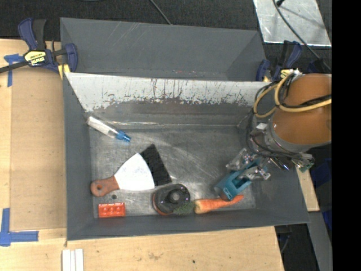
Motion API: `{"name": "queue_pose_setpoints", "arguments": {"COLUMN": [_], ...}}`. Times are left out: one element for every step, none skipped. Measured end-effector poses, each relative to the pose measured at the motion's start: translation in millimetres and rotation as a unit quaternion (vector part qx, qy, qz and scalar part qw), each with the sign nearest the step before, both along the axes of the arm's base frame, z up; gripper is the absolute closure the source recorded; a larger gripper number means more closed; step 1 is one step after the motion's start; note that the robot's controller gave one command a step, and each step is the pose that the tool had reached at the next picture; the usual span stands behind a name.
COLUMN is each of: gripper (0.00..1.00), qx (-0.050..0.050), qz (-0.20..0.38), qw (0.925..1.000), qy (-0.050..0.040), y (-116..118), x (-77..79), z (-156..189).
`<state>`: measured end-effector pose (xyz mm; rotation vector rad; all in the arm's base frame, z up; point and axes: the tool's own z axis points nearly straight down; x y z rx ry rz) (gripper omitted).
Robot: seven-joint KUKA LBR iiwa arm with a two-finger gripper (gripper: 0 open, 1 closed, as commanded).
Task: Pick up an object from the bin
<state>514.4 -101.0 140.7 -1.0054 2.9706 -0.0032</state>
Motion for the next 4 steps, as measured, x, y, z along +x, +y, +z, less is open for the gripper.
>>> {"name": "queue_pose_setpoints", "arguments": {"gripper": [1.0, 1.0, 1.0, 1.0], "qx": [0.002, 0.001, -0.001, 0.004], "qz": [0.013, 0.024, 0.023, 0.047], "qw": [0.9999, 0.9997, 0.9997, 0.9988], "qy": [0.0078, 0.0033, -0.0012, 0.012], "y": [-0.3, -9.8, -11.6, -15.3], "x": [-5.2, -8.0, -10.5, -22.0], "z": [17.6, 50.9, 14.3, 17.9]}}
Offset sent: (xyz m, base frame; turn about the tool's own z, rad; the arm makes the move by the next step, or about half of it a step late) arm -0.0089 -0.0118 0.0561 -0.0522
